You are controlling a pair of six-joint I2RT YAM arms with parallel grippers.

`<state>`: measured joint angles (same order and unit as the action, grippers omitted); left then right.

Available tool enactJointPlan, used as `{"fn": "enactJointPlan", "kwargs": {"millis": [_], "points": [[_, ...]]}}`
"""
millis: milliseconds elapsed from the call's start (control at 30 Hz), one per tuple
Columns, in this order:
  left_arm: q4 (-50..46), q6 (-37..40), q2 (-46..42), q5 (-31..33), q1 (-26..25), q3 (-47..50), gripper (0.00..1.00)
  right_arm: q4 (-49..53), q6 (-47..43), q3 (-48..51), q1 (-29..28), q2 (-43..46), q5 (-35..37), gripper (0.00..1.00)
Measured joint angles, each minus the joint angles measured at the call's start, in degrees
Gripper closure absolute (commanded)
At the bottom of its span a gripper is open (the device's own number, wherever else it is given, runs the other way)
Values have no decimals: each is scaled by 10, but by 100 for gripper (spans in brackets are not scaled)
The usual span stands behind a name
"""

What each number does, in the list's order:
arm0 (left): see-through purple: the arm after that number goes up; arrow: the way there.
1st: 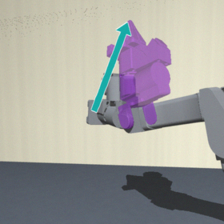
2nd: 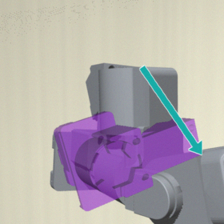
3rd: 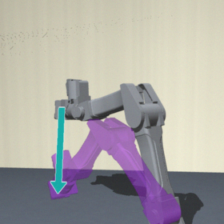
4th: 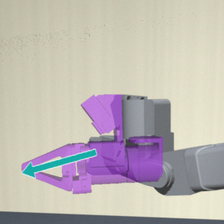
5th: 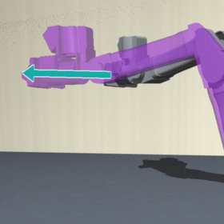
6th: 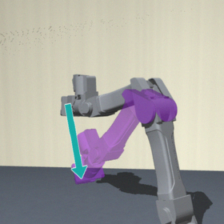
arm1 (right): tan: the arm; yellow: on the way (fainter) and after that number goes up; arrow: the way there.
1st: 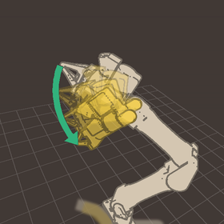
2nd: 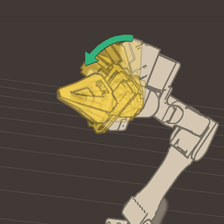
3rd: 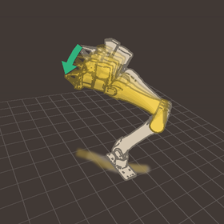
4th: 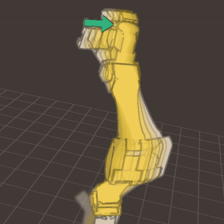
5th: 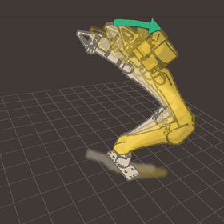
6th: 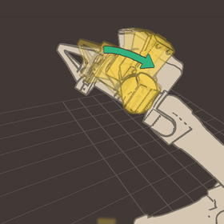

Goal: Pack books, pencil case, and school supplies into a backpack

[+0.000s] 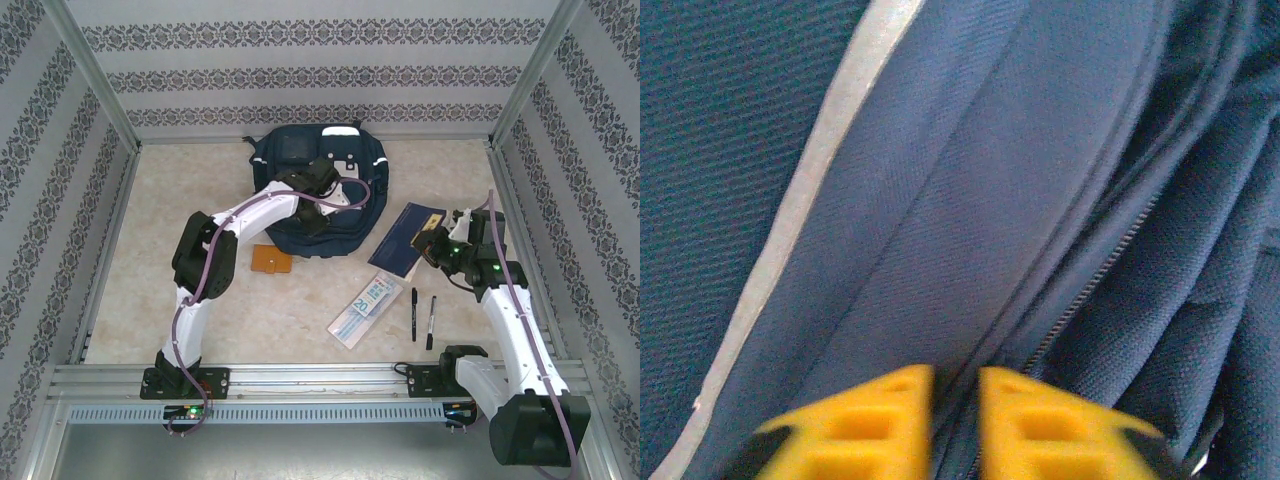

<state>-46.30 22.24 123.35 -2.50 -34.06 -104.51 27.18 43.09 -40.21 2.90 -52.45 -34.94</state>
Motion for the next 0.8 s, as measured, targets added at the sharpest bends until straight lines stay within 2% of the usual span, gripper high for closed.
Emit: {"fn": "enactJointPlan", "kwargs": {"millis": [167, 300, 433, 467, 500, 533, 633, 800], "points": [[0, -17, -15, 0, 0, -1, 100, -5, -11, 27, -1, -8, -80, 100], [7, -23, -68, 0, 0, -1, 100, -16, -11, 39, -19, -39, -152, 100], [11, -8, -114, -2, 0, -21, 98, -26, -10, 38, -33, -55, -183, 100], [14, -1, -119, -2, 0, -24, 83, -26, -10, 38, -33, -55, -183, 100], [16, 13, -120, -6, 0, -24, 60, -26, -11, 36, -33, -55, -180, 100], [16, 27, -119, -14, 0, -24, 46, -26, -11, 34, -31, -55, -176, 100], [15, 57, -99, -35, 0, -21, 37, -24, -13, 29, -28, -52, -158, 100], [15, 65, -27, -48, 0, -25, 35, 4, -30, 27, -15, -25, -95, 100]]}}
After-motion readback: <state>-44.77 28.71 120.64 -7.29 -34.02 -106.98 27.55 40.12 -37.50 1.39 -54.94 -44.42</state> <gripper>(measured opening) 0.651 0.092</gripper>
